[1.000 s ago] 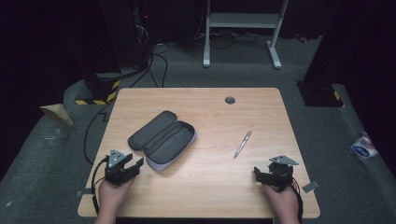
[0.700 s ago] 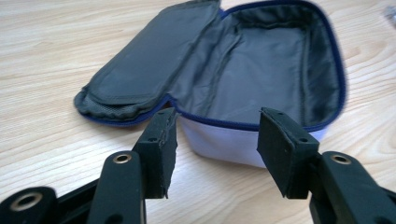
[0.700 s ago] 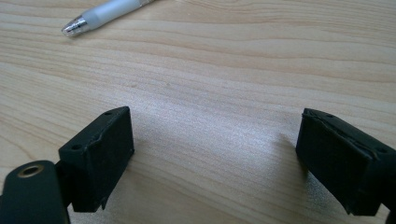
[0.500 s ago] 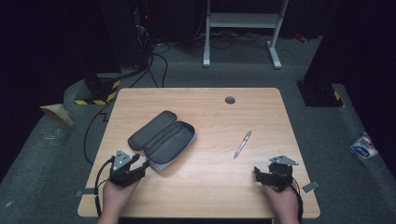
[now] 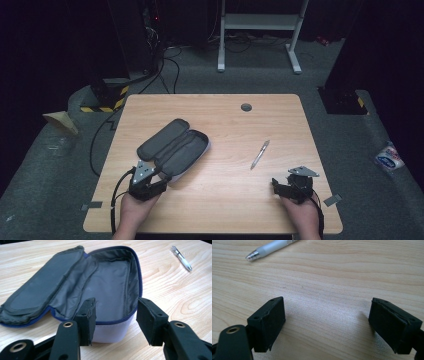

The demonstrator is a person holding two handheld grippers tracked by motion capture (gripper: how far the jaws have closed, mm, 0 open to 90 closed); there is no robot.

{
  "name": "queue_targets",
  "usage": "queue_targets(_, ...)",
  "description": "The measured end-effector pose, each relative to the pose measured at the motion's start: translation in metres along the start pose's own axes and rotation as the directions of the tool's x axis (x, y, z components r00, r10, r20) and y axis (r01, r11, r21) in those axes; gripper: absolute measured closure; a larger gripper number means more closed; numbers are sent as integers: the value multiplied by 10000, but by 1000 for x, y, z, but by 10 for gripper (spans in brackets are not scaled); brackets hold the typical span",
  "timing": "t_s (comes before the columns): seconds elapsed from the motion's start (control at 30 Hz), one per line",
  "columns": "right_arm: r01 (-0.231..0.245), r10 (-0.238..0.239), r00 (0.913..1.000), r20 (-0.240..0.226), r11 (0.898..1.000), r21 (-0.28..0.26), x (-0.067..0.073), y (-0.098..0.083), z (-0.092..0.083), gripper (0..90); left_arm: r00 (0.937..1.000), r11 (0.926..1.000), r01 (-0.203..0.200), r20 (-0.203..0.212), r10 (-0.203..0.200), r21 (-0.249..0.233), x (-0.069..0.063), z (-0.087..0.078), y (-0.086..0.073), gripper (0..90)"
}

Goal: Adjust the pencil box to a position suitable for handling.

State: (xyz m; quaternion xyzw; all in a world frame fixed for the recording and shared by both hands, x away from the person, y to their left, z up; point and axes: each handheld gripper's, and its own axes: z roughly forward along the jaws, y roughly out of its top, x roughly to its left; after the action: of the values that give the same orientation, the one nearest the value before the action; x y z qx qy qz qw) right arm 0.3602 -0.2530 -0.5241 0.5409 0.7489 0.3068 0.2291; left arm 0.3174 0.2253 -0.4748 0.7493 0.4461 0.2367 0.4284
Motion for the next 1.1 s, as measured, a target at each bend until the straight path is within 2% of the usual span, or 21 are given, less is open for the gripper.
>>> queue_targets(0.1,23,-23,10000,-3,10000,0,0,0,0,134,10000,10000,-59,65,59,-14,-2,2,1,504)
queue_targets(0.23,23,-23,10000,-1,10000,-24,0,0,0,141,9993,9999,88,354,-85,-97,-7,9,4,523)
queue_targets(0.53,-21,22,10000,40,10000,-62,-1,0,0,154,9967,9993,-343,734,332,143,-21,25,8,551)
queue_targets(0.57,-21,22,10000,40,10000,-62,-1,0,0,154,9967,9993,-343,734,332,143,-21,25,8,556)
queue_targets(0.67,-37,37,10000,47,10000,-57,-1,0,0,158,9956,9972,-678,664,656,319,-28,31,8,563)
queue_targets(0.93,-34,35,10000,49,10000,-56,-1,0,-1,159,9961,9952,-828,356,811,519,-32,38,4,635)
queue_targets(1.1,-31,31,10000,35,10000,-60,-1,0,-1,160,9943,9913,-1059,238,1043,775,-33,40,0,719)
